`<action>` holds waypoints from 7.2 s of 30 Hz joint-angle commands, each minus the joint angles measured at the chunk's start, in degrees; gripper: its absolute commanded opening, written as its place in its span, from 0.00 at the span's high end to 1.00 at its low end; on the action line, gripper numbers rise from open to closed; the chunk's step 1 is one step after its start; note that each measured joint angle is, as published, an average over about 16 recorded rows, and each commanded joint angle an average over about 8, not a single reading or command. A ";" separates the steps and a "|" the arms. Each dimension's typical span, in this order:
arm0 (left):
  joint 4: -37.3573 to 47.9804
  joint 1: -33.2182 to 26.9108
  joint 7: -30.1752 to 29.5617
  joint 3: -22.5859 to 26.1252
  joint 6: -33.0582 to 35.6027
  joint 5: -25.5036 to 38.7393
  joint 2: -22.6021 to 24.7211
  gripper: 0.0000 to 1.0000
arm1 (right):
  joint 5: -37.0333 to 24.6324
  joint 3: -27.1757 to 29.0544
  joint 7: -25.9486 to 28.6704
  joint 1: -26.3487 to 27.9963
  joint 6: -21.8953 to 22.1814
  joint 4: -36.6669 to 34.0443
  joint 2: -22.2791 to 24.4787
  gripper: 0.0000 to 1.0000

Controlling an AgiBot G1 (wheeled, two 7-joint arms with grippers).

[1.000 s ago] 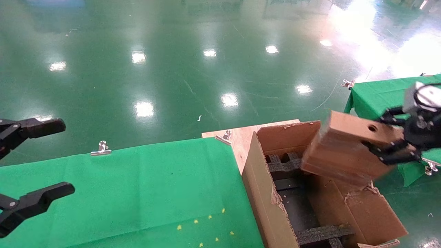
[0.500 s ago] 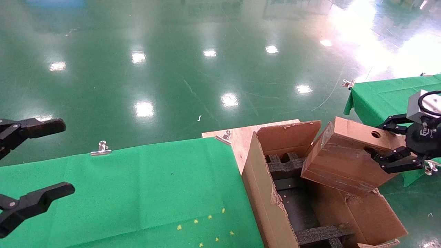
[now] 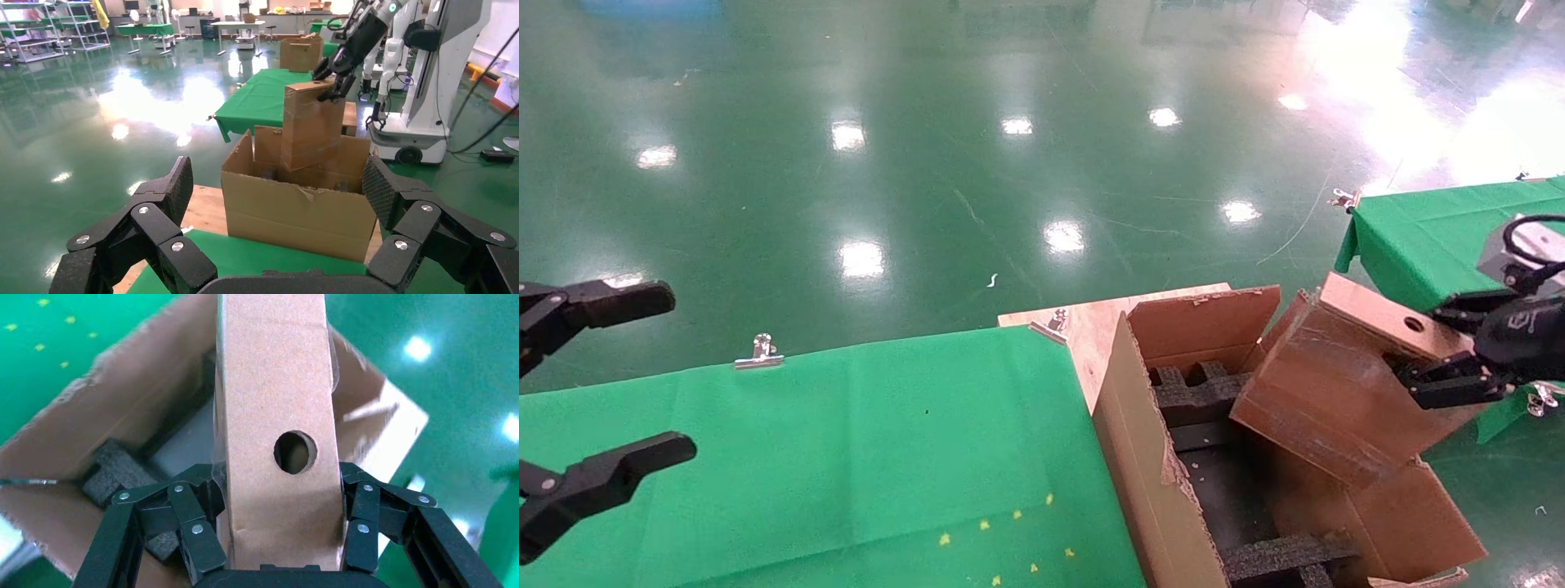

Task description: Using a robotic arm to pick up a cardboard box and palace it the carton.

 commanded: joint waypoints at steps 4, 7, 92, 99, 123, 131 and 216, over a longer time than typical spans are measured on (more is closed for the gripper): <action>0.00 0.00 0.00 0.00 0.00 0.00 0.00 0.00 | 0.76 -1.81 10.54 -3.77 7.45 5.99 3.29 1.00; 0.00 0.00 0.00 0.00 0.00 0.00 0.00 0.00 | 0.06 -3.12 18.56 -5.62 12.62 11.56 5.61 1.00; 0.02 0.02 0.00 0.00 -0.02 -0.03 -0.01 0.00 | -37.10 -15.71 84.78 -18.30 31.97 25.85 -6.71 1.00; 0.02 0.02 0.00 0.00 -0.02 -0.03 -0.01 0.00 | -43.27 -16.93 91.47 -21.29 35.29 25.70 -8.57 1.00; 0.02 0.02 0.00 0.00 -0.02 -0.03 -0.01 0.00 | -60.25 -18.88 111.77 -30.92 40.02 25.56 -14.65 1.00; 0.02 0.02 0.00 0.00 -0.02 -0.03 -0.01 0.00 | -61.70 -19.36 113.74 -32.89 40.68 24.03 -16.40 1.00; 0.05 0.05 0.00 0.00 -0.05 -0.06 -0.02 0.00 | -29.29 -12.16 85.79 -11.30 44.43 27.26 -18.28 0.00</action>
